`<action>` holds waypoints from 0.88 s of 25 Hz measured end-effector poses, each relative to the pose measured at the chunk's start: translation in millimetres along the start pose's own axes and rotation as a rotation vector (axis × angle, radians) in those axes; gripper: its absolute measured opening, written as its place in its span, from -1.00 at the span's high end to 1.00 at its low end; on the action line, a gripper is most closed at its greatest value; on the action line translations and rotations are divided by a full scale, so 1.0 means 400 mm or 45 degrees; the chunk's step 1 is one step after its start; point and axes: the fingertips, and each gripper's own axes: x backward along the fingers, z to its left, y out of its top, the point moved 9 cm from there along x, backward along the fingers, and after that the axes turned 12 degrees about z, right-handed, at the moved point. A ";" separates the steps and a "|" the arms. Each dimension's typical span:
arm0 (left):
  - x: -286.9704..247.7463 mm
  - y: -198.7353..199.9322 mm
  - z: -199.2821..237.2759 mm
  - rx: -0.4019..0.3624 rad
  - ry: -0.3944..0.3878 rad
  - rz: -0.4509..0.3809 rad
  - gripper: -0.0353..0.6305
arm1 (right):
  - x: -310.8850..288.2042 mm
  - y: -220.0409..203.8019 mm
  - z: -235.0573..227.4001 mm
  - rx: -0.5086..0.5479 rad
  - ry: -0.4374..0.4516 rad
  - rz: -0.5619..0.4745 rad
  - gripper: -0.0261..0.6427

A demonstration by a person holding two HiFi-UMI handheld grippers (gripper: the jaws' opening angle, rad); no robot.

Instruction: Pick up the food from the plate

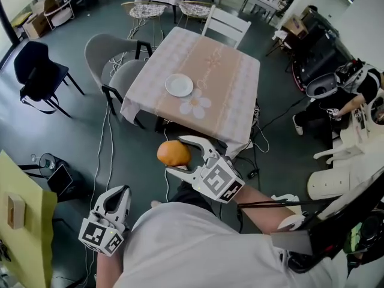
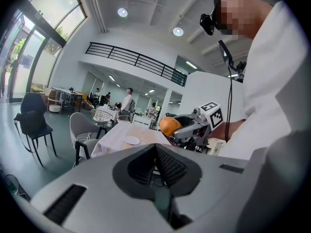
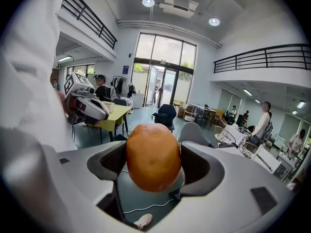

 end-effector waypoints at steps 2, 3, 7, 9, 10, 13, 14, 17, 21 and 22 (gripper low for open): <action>0.000 -0.003 0.000 0.005 -0.001 -0.002 0.87 | -0.002 0.003 0.004 0.000 0.010 -0.006 -0.14; 0.000 -0.004 0.000 0.008 -0.001 -0.005 0.87 | -0.003 0.004 0.005 0.004 0.013 -0.007 -0.14; 0.002 -0.006 0.003 0.008 0.004 -0.012 0.87 | -0.013 0.009 0.007 0.020 0.021 -0.002 -0.14; 0.006 -0.007 0.005 0.011 0.009 -0.011 0.87 | -0.015 0.013 0.008 0.026 0.024 0.004 -0.14; 0.009 -0.009 0.006 0.014 0.011 -0.012 0.87 | -0.016 0.015 0.009 0.031 0.024 0.010 -0.14; 0.013 -0.013 0.005 0.020 0.016 -0.015 0.87 | -0.017 0.020 0.009 0.038 0.027 0.006 -0.14; 0.013 -0.014 0.005 0.021 0.015 -0.015 0.87 | -0.017 0.021 0.008 0.039 0.027 0.000 -0.14; 0.012 -0.014 0.005 0.019 0.013 -0.011 0.87 | -0.017 0.022 0.002 0.039 0.022 0.006 -0.14; 0.009 -0.010 0.007 0.021 0.009 -0.009 0.87 | -0.014 0.024 -0.002 0.042 0.016 -0.001 -0.14; 0.007 -0.008 0.006 0.021 0.009 -0.008 0.87 | -0.013 0.023 -0.003 0.041 0.016 -0.003 -0.14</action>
